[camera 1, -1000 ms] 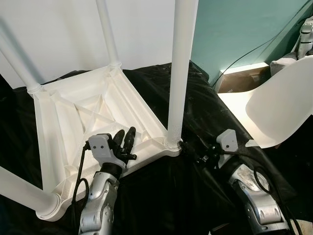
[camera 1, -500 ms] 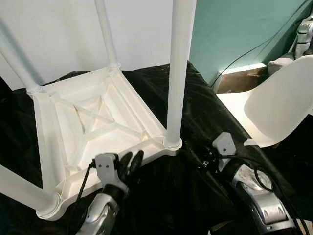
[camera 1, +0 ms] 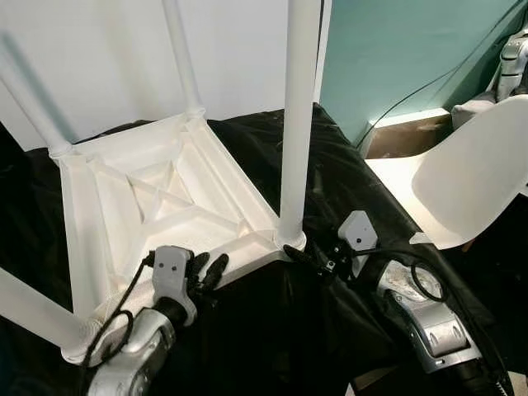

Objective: Building children table

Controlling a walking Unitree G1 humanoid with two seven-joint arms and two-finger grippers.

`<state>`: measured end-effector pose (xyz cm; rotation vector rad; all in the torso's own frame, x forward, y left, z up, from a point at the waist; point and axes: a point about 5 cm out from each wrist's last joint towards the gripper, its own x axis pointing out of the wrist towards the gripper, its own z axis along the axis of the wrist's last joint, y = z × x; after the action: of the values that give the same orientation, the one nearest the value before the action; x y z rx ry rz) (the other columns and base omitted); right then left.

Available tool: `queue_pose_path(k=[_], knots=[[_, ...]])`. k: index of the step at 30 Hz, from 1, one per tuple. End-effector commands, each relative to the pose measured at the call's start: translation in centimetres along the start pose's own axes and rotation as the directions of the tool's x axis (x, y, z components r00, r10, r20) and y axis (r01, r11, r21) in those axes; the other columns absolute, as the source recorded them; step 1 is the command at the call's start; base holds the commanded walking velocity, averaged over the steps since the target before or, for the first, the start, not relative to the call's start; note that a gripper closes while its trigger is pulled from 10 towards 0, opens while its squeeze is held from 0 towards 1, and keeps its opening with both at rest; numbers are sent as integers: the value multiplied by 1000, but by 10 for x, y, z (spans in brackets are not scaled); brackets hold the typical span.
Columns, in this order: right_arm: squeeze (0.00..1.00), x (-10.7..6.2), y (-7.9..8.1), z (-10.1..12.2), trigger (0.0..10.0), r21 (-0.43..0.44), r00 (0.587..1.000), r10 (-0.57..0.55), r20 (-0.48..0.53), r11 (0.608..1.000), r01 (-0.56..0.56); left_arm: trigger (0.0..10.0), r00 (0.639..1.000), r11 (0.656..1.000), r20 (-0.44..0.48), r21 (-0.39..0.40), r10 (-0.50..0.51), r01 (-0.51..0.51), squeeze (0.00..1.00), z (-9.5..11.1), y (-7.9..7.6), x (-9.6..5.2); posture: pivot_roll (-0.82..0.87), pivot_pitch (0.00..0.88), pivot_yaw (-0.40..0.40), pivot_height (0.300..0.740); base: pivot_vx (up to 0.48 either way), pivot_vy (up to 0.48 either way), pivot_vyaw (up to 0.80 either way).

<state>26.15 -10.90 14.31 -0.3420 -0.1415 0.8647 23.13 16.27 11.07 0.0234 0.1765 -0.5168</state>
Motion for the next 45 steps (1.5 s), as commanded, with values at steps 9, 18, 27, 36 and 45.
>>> queue_pose_path(k=[9, 18, 27, 36, 45], knots=[[0, 5, -4, 0, 10000, -33, 1000, -13, -6, 999, 13, 10000, 880, 877, 39, -71, -474, 476, 0, 19, -13, -9, 9, 0, 38, 740, 0, 0, 0], [0, 6, -8, 4, 10000, -44, 999, -43, 6, 998, 43, 10000, 873, 869, 86, -83, -481, 487, 94, 27, -8, -15, 6, 0, 35, 740, 0, 0, 0], [0, 15, 4, 1, 10000, -118, 997, 72, -13, 990, -73, 10000, 935, 922, 67, -152, -349, 356, 0, 11, -5, -33, 36, 0, 21, 740, 0, 0, 0], [0, 22, 4, -5, 10000, -110, 995, 91, -29, 989, -94, 10000, 937, 940, 251, -175, -244, 292, 0, 17, -18, -44, 75, 0, 0, 740, 0, 0, 0], [0, 27, 1, -15, 10000, -82, 995, 86, -48, 993, -89, 10000, 938, 969, 345, -223, -26, 109, 404, 18, -18, -63, 130, 0, -16, 740, 0, 0, 0]])
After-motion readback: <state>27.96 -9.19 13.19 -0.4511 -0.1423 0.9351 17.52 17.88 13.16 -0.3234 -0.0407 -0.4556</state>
